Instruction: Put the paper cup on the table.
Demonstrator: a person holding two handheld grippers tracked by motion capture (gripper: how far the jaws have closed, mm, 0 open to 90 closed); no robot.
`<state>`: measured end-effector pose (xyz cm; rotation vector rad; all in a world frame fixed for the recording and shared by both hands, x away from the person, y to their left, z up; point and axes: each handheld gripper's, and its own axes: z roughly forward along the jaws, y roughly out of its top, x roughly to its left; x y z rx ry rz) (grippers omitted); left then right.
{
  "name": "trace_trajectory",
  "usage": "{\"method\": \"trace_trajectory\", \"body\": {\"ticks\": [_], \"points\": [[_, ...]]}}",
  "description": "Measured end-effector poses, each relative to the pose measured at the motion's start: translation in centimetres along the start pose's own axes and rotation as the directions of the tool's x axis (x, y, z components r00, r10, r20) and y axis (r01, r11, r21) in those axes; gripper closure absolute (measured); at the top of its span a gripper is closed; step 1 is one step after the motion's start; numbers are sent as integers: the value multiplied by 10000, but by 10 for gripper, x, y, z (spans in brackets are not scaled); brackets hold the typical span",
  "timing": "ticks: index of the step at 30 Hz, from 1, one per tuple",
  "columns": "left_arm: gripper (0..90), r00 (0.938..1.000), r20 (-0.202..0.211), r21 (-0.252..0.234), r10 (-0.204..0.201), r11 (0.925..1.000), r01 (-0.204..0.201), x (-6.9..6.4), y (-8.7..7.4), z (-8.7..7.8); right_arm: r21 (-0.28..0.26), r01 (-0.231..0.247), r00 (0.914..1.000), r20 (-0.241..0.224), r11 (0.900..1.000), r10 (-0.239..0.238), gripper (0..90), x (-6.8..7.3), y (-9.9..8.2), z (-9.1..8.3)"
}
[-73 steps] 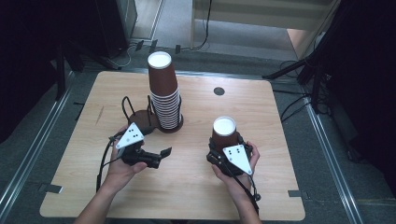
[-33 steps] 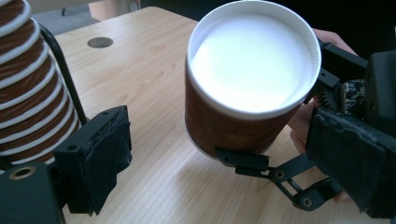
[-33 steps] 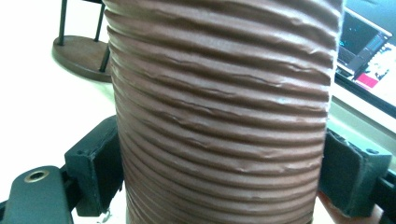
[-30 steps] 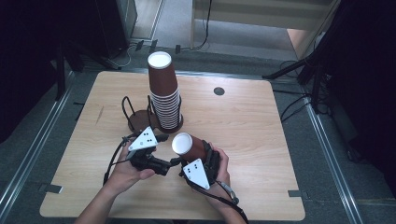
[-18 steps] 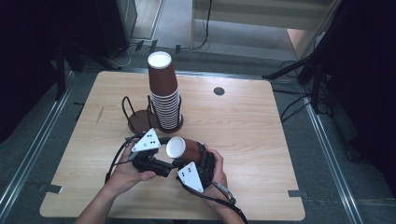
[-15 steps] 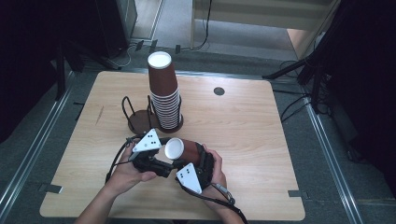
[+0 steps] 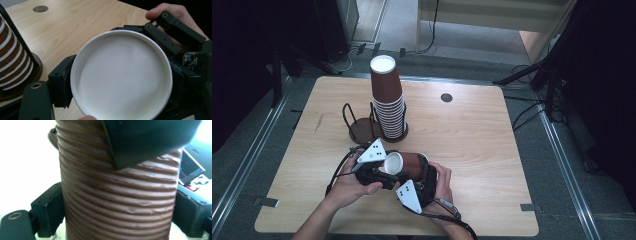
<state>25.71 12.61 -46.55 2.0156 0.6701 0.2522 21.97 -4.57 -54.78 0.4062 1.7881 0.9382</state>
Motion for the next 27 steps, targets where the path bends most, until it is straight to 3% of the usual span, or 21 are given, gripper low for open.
{"method": "trace_trajectory", "body": {"ticks": [3, 8, 16, 17, 23, 27], "points": [[228, 9996, -213, -40, -164, 9999, 163, 2, 0, 0, -7, -194, 9995, -235, 9998, 194, 25, -4, 0, -1], [228, 9991, -179, -396, -392, 9985, 385, 8, -1, -4, -122, -446, 9982, -413, 9989, 440, 4, -8, 0, -4], [226, 9907, -1057, -814, -855, 9937, 770, 13, -4, -10, -264, -624, 9976, -312, 9977, 615, 4, -14, 3, -9], [227, 9906, -1013, -860, -918, 9928, 832, 14, -4, -10, -286, -669, 9974, -295, 9973, 661, 4, -14, 3, -9], [229, 9877, -1267, -1137, -918, 9905, 775, 15, -5, -11, -511, -1067, 9940, -314, 9930, 1052, 4, -17, 4, -16], [231, 9844, -1542, -1324, -848, 9891, 645, 14, -6, -10, -504, -1574, 9870, -408, 9862, 1555, 4, -23, 2, -19]]}}
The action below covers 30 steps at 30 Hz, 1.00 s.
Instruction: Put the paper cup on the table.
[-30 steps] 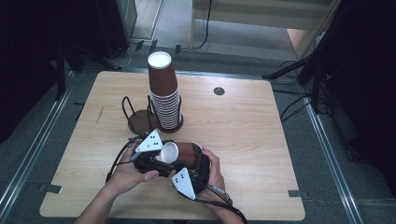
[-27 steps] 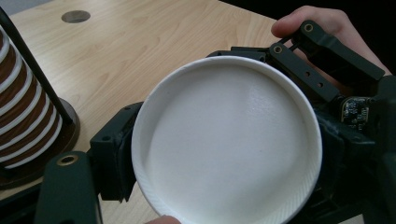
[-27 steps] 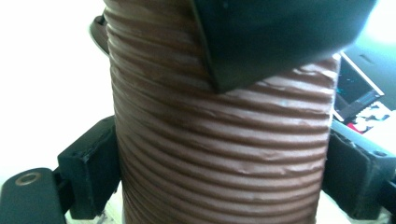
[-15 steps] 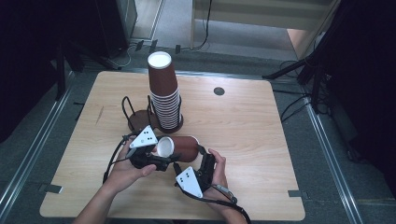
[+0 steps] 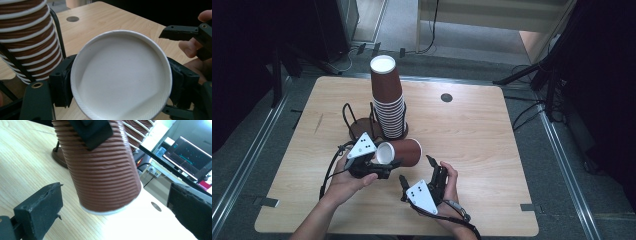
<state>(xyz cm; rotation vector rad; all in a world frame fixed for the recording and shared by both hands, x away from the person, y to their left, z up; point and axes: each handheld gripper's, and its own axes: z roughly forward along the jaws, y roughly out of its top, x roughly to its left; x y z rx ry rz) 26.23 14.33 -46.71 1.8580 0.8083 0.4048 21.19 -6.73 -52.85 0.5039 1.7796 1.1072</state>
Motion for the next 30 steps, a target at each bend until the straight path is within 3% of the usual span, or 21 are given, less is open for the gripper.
{"method": "trace_trajectory", "body": {"ticks": [2, 3, 6, 7, 10, 14, 18, 20, 22, 24, 25, 26, 27, 30], "points": [[230, 10000, 1, -73, -17, 10000, 17, 0, -1, 1, -17, -262, 9997, 14, 9997, 262, 5, -4, -1, -2], [231, 10000, -59, -90, 19, 10000, -20, 0, -2, 1, -9, -641, 9979, 83, 9979, 641, 8, -8, -1, -3], [230, 9994, -353, -387, 29, 9992, -43, 1, -4, 2, 6, -915, 9955, 257, 9958, 915, 8, -12, -1, -3], [230, 9995, -259, -598, -178, 9981, 162, 3, -5, 2, -44, -1024, 9926, 652, 9947, 1025, 8, -14, 0, -3], [230, 9977, -353, -1538, -574, 9868, 513, 4, -9, 1, -114, -1199, 9890, 862, 9927, 1204, 8, -18, 1, -4], [230, 9984, -309, -1877, -470, 9814, 404, 3, -8, -1, -84, -1645, 9809, 1036, 9863, 1645, 8, -23, 2, -3], [229, 9975, -524, -2021, -466, 9787, 351, 2, -8, -1, 255, -2392, 9672, 946, 9706, 2359, 24, -29, 2, -2], [230, 9976, -560, -2110, -418, 9771, 291, 1, -9, 1, 490, -2866, 9562, 769, 9568, 2825, 25, -30, 4, -1], [230, 9978, -434, -2455, -504, 9686, 382, 0, -11, 3, 650, -3323, 9423, 646, 9409, 3284, 4, -30, 6, -2], [230, 9976, -363, -2520, -583, 9666, 473, 0, -12, 3, 698, -3421, 9388, 680, 9371, 3377, 4, -31, 7, -2], [230, 9970, -234, -2862, -741, 9560, 644, -1, -14, 5, 794, -3553, 9336, 795, 9314, 3493, 0, -33, 8, -2], [230, 9970, -234, -2862, -741, 9560, 644, -1, -14, 5, 794, -3553, 9336, 795, 9314, 3493, 0, -33, 8, -2], [230, 9966, -214, -3000, -799, 9514, 699, -2, -14, 6, 911, -3579, 9318, 992, 9293, 3492, 0, -34, 8, -1], [230, 9959, -178, -3095, -886, 9476, 788, -3, -15, 7, 1062, -3890, 9180, 1277, 9151, 3754, 0, -40, 9, -1]]}}
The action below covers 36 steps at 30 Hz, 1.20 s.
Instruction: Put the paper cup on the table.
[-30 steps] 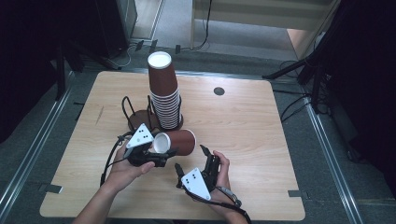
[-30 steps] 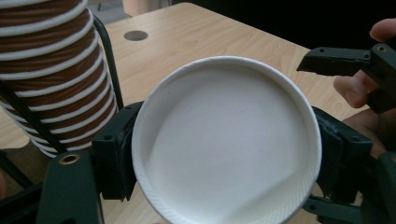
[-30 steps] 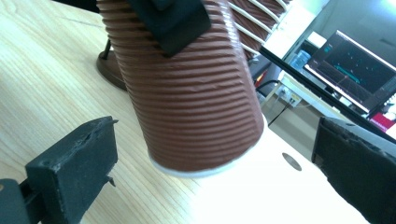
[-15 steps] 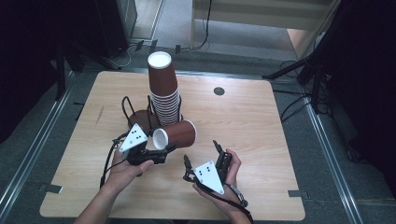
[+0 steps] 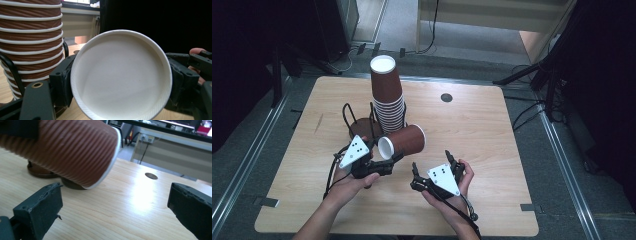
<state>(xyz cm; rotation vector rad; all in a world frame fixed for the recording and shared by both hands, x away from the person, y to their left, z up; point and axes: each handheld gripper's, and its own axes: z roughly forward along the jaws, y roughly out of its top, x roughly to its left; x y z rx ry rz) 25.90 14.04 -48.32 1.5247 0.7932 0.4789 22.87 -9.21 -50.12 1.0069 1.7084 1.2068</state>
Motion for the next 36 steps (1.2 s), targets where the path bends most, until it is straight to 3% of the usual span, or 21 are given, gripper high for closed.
{"method": "trace_trajectory", "body": {"ticks": [5, 6, 8, 14, 18, 19, 20, 21, 22, 23, 25, 26, 27, 29, 30, 31, 32, 33, 34, 35, 36], "points": [[230, 10000, -59, -235, -30, 9997, 29, -2, -1, 1, 211, -1348, 9908, 182, 9906, 1345, 0, -15, 9, -5], [230, 10000, -59, -235, -30, 9997, 29, -2, -1, 1, 211, -1348, 9908, 182, 9906, 1345, 0, -15, 9, -5], [230, 10000, -89, -294, 3, 9996, -5, -1, -2, 1, 306, -2298, 9728, 367, 9728, 2287, 0, -21, 12, -6], [230, 9998, -203, -474, -33, 9989, 23, -2, -4, 3, 361, -2951, 9550, 408, 9548, 2936, 0, -21, 17, -7], [231, 9996, -259, -688, -105, 9976, 87, -2, -5, 4, 209, -4066, 9133, 345, 9134, 4058, 0, -19, 28, -9], [231, 9996, -248, -717, -108, 9974, 90, -3, -6, 4, 209, -4066, 9133, 345, 9134, 4058, 0, -19, 28, -9], [231, 9997, -193, -796, -171, 9967, 156, -3, -6, 4, 181, -4553, 8901, 325, 8901, 4546, 0, -18, 32, -8], [231, 9997, -193, -796, -171, 9967, 156, -3, -6, 4, 181, -4553, 8901, 325, 8901, 4546, 0, -18, 32, -8], [231, 9997, -191, -845, -169, 9963, 152, -4, -7, 5, 167, -5152, 8570, 213, 8569, 5148, 0, -17, 35, -8], [231, 9997, -191, -845, -169, 9963, 152, -4, -7, 5, 167, -5152, 8570, 213, 8569, 5148, 0, -17, 35, -8], [231, 9997, -197, -826, -167, 9965, 150, -4, -7, 6, 149, -5597, 8287, 83, 8286, 5596, 0, -14, 38, -9], [231, 9997, -224, -825, -111, 9965, 92, -5, -7, 6, 182, -5969, 8013, -364, 8021, 5971, 0, -10, 41, -10], [231, 9997, -224, -825, -111, 9965, 92, -5, -7, 6, 182, -5969, 8013, -364, 8021, 5971, 0, -10, 41, -10], [231, 9997, -214, -866, -82, 9962, 63, -5, -7, 7, 243, -6342, 7711, -544, 7728, 6344, 0, -6, 44, -10], [232, 9998, -171, -850, -69, 9964, 54, -6, -7, 7, 264, -6545, 7537, -576, 7556, 6547, 0, -5, 45, -10], [233, 9999, -141, -891, -25, 9960, 13, -7, -7, 7, 294, -7035, 7085, -491, 7101, 7040, 0, -5, 47, -10], [233, 9999, -141, -891, -25, 9960, 13, -7, -7, 7, 294, -7035, 7085, -491, 7101, 7040, 0, -5, 47, -10], [233, 9999, -122, -884, 13, 9961, -24, -8, -7, 7, 355, -7326, 6782, -462, 6797, 7334, 0, -5, 48, -10], [233, 9999, -107, -896, 46, 9960, -55, -9, -8, 8, 336, -7699, 6364, -333, 6372, 7706, 0, -6, 48, -9], [233, 9999, -101, -888, 58, 9960, -67, -9, -8, 8, 309, -7836, 6200, -256, 6205, 7842, 0, -5, 48, -9], [233, 9999, -98, -873, 93, 9961, -101, -10, -8, 8, 309, -7836, 6200, -256, 6205, 7842, 0, -5, 48, -9]]}}
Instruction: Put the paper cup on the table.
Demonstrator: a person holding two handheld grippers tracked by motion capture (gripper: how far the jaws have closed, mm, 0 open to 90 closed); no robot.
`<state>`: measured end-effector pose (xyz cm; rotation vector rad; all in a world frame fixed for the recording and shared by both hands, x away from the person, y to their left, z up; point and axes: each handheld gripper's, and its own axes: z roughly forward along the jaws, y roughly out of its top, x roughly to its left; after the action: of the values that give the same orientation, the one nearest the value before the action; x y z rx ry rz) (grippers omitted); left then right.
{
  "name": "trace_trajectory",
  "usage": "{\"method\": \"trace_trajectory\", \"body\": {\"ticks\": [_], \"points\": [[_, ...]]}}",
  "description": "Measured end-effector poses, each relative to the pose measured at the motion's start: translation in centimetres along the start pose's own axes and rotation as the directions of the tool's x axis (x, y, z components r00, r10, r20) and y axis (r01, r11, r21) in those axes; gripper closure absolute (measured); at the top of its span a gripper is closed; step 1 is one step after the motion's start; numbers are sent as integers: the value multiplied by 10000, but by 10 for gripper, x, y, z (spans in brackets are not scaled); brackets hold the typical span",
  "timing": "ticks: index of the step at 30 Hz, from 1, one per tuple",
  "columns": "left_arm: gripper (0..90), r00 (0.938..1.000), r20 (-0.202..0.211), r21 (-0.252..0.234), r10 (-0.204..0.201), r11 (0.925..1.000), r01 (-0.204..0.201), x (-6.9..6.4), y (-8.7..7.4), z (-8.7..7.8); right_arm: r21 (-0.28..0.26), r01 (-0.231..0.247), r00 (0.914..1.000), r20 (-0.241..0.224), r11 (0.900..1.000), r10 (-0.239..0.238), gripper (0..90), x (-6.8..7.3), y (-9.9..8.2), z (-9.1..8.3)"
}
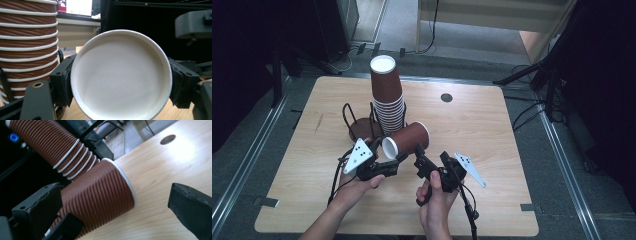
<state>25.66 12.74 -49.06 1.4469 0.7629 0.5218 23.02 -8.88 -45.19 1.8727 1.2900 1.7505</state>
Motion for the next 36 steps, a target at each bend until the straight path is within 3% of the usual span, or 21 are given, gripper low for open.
{"method": "trace_trajectory", "body": {"ticks": [2, 3, 5, 7, 10, 11, 13, 14, 15, 20, 21, 22, 23, 26, 27, 29, 30, 31, 34, 35, 36], "points": [[233, 10000, 26, -27, 0, 10000, 0, -1, 0, 1, -77, -364, 9991, 193, 9993, 366, 0, -1, -1, 2], [233, 10000, 17, -82, 10, 10000, -10, -2, -1, 1, -6, -1088, 9939, 188, 9941, 1088, 0, -2, -1, 3], [233, 10000, 56, -134, 48, 9999, -47, -2, -1, 1, 60, -1597, 9870, 191, 9872, 1595, 0, -4, -2, 5], [233, 9999, 58, -149, 89, 9999, -88, -3, -1, 1, 166, -2068, 9783, 178, 9782, 2066, 0, -7, -1, 8], [233, 9998, 16, -212, 218, 9995, -218, -5, -1, 2, 393, -2993, 9541, 24, 9533, 2994, 0, -11, 0, 10], [233, 9998, 16, -212, 218, 9995, -218, -5, -1, 2, 393, -2993, 9541, 24, 9533, 2994, 0, -11, 0, 10], [233, 9996, -31, -239, 285, 9993, -286, -5, -2, 2, 642, -3679, 9291, -143, 9276, 3695, 0, -13, 1, 11], [233, 9995, -59, -263, 321, 9991, -322, -6, -2, 3, 760, -4125, 9093, -263, 9078, 4154, 0, -16, 2, 12], [233, 9992, -97, -265, 387, 9989, -389, -6, -3, 3, 760, -4125, 9093, -263, 9078, 4154, 0, -16, 2, 12], [233, 9991, -110, -428, 419, 9982, -423, -8, -5, 5, 1118, -5049, 8596, -243, 8559, 5103, 0, -20, 3, 17], [233, 9989, -95, -422, 452, 9981, -456, -9, -6, 5, 1273, -5429, 8358, -142, 8301, 5488, 0, -22, 2, 19], [233, 9990, -58, -446, 444, 9980, -446, -9, -6, 5, 1273, -5429, 8358, -142, 8301, 5488, 0, -22, 2, 19], [233, 9992, -8, -479, 412, 9980, -412, -10, -6, 5, 1427, -5755, 8123, -139, 8052, 5831, 0, -23, 2, 21], [233, 9986, 84, -511, 520, 9974, -515, -12, -7, 5, 1598, -6094, 7848, -174, 7766, 6195, 0, -22, 2, 24], [233, 9986, 84, -511, 520, 9974, -515, -12, -7, 5, 1598, -6094, 7848, -174, 7766, 6195, 0, -22, 2, 24], [233, 9984, 143, -523, 542, 9972, -534, -13, -8, 6, 1656, -6300, 7669, -213, 7587, 6414, 0, -23, 2, 25], [233, 9983, 161, -525, 563, 9971, -554, -14, -8, 6, 1729, -6414, 7564, -205, 7474, 6538, 0, -22, 2, 26], [233, 9982, 193, -588, 576, 9967, -564, -14, -8, 6, 1858, -6632, 7357, -163, 7250, 6771, 0, -23, 3, 29], [233, 9981, 224, -633, 565, 9965, -550, -14, -7, 6, 1914, -6702, 7286, -144, 7171, 6848, 0, -24, 2, 32], [233, 9982, 219, -652, 563, 9964, -548, -14, -7, 6, 1981, -6832, 7155, -109, 7029, 6985, 0, -25, 3, 34], [233, 9983, 239, -672, 540, 9964, -523, -14, -7, 5, 1981, -6832, 7155, -109, 7029, 6985, 0, -25, 3, 34]]}}
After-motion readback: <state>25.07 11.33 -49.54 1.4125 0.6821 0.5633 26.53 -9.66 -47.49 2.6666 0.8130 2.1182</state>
